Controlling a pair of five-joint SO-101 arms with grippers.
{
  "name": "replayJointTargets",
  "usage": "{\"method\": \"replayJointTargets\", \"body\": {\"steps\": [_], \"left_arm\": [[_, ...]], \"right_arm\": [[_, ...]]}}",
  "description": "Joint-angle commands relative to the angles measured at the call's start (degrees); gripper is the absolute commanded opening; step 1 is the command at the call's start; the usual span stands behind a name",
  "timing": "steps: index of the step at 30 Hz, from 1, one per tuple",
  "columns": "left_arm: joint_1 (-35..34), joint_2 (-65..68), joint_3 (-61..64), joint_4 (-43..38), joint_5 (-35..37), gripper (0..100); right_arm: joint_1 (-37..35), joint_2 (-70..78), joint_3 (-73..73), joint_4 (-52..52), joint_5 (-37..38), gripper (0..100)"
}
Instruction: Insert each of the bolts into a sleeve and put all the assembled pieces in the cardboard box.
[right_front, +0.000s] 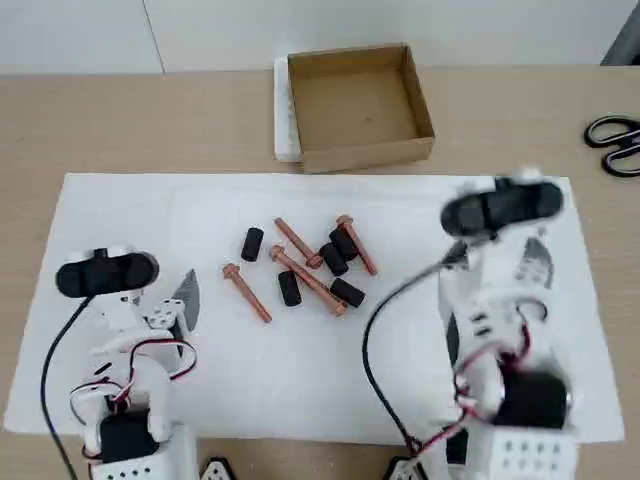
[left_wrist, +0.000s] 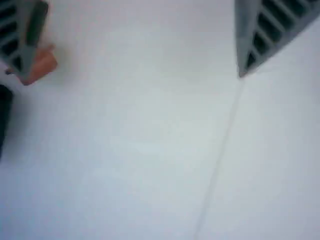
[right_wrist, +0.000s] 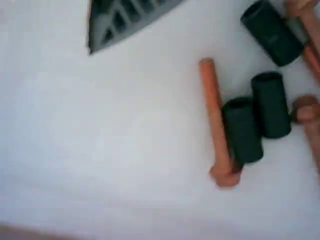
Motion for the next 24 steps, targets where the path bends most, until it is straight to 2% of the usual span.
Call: {"method": "replayJointTargets", "body": {"steps": [1,4,9,18,22,24], "left_arm": [[-2.1,-0.5,-4.5,3.8,-0.8,26],[-2.3,0.4,-7.3,7.4,-0.9,26],[-5.5,12.9,-12.7,2.6,-1.0,26],[-6.1,54.1,-38.5,2.8,-1.0,26],[-6.2,62.1,-41.5,1.6,-0.7,26],[-6.1,62.8,-42.1,1.8,-0.6,26]], "right_arm": [[-5.2,20.4,-13.5,7.3,0.4,28.9],[-9.8,33.9,-20.9,13.1,0.4,28.9],[-11.2,48.0,-29.3,15.5,0.4,28.9],[-12.1,59.1,-31.6,11.7,0.3,28.9],[-16.1,63.3,-32.9,11.3,0.6,28.8],[-19.4,64.8,-32.9,11.2,3.7,28.8]]}}
